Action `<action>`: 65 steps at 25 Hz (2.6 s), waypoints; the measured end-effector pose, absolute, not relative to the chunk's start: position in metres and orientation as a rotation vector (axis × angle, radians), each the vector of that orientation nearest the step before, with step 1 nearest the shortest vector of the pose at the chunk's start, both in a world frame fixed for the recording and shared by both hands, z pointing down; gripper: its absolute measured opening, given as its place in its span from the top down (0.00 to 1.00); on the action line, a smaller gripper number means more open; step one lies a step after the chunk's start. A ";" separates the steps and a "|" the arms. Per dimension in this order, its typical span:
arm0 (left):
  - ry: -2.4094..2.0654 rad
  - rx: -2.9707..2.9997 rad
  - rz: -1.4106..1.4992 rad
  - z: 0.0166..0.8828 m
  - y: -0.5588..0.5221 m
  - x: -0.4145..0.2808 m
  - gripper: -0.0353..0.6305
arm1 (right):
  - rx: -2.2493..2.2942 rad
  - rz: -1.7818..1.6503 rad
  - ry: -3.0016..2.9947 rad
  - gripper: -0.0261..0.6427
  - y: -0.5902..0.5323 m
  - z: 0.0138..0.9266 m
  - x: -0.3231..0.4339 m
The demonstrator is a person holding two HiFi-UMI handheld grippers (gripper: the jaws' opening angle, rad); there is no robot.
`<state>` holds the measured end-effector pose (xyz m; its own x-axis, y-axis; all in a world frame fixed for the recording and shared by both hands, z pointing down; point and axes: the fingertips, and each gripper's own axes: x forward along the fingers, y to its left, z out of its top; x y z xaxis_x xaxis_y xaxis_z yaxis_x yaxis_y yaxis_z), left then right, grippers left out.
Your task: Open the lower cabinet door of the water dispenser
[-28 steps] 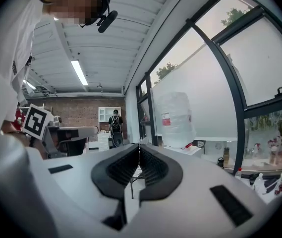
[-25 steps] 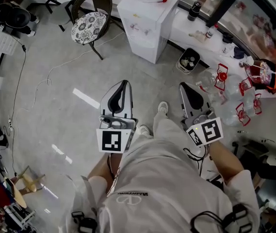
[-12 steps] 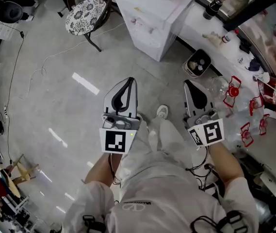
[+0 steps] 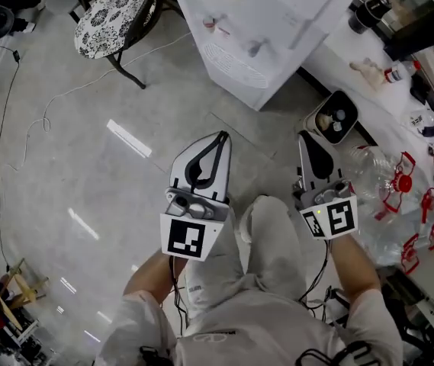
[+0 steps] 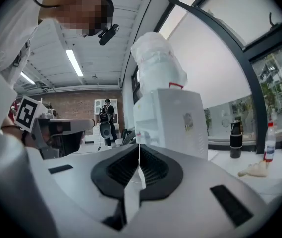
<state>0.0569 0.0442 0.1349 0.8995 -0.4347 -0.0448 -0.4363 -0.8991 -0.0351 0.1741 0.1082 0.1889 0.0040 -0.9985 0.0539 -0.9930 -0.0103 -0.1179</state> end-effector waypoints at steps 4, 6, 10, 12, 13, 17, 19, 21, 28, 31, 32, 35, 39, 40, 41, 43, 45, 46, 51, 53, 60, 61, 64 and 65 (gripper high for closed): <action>0.625 -3.012 0.026 0.242 0.010 0.082 0.94 | -2.207 -0.192 2.151 0.94 0.076 0.297 0.193; 0.588 -3.024 0.030 0.286 -0.004 0.096 0.94 | -2.221 -0.198 2.147 0.94 0.064 0.345 0.202; 0.519 -3.043 0.054 0.349 -0.018 0.122 0.94 | -2.231 -0.216 2.147 0.93 0.047 0.424 0.218; 0.478 -3.042 0.056 0.371 -0.020 0.131 0.94 | -2.226 -0.217 2.149 0.93 0.039 0.451 0.223; 0.454 -3.037 0.054 0.380 -0.021 0.135 0.94 | -2.224 -0.213 2.156 0.93 0.035 0.463 0.225; 0.400 -3.029 0.040 0.409 -0.028 0.142 0.94 | -2.212 -0.195 2.190 0.90 0.017 0.503 0.230; 0.397 -3.026 0.034 0.420 -0.031 0.143 0.94 | -2.216 -0.205 2.197 0.79 0.010 0.522 0.236; 0.393 -3.019 0.026 0.428 -0.033 0.142 0.94 | -2.232 -0.220 2.201 0.75 0.004 0.541 0.242; 0.369 -3.016 0.011 0.441 -0.035 0.139 0.94 | -2.268 -0.175 2.164 0.66 -0.015 0.567 0.257; 0.365 -3.006 0.005 0.444 -0.034 0.136 0.94 | -2.290 -0.120 2.134 0.66 -0.017 0.567 0.258; 0.365 -3.008 0.001 0.445 -0.034 0.135 0.94 | -2.293 -0.108 2.127 0.65 -0.017 0.567 0.257; 0.370 -3.014 0.008 0.446 -0.034 0.133 0.94 | -2.300 -0.091 2.117 0.65 -0.018 0.568 0.257; 0.366 -3.007 0.031 0.441 -0.030 0.129 0.94 | -2.339 -0.075 2.067 0.65 -0.016 0.567 0.257; 0.369 -3.006 0.034 0.441 -0.030 0.128 0.94 | -2.342 -0.077 2.050 0.66 -0.015 0.566 0.256; 0.373 -3.007 0.038 0.440 -0.031 0.127 0.94 | -2.341 -0.082 2.037 0.67 -0.015 0.566 0.256; 0.385 -3.010 0.053 0.437 -0.032 0.123 0.94 | -2.332 -0.096 2.028 0.67 -0.015 0.565 0.255; 0.392 -3.010 0.072 0.433 -0.032 0.120 0.94 | -2.327 -0.108 2.030 0.68 -0.015 0.565 0.256; 0.394 -3.010 0.081 0.431 -0.032 0.118 0.94 | -2.328 -0.111 2.032 0.68 -0.015 0.564 0.256; 0.439 -3.008 0.113 0.423 -0.035 0.100 0.94 | -2.255 -0.090 2.138 0.69 -0.003 0.566 0.226; 0.458 -3.003 0.119 0.419 -0.036 0.091 0.94 | -2.184 -0.108 2.210 0.69 0.002 0.566 0.204; 0.495 -2.978 0.109 0.415 -0.033 0.061 0.94 | -1.940 -0.087 2.456 0.69 -0.005 0.556 0.134; 0.507 -2.966 0.107 0.414 -0.034 0.056 0.94 | -1.904 -0.083 2.491 0.69 -0.006 0.556 0.124; 0.561 -2.923 0.078 0.418 -0.039 0.038 0.94 | -1.805 -0.069 2.605 0.69 -0.012 0.556 0.096; 0.587 -2.918 0.072 0.420 -0.041 0.031 0.94 | -1.775 -0.062 2.639 0.69 -0.016 0.556 0.087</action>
<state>0.0312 -0.0414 0.4204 0.9216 -0.3798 -0.0796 -0.3878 -0.9093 -0.1510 0.0870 -0.0155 0.5563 -0.3770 -0.9246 0.0547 -0.9262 0.3770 -0.0105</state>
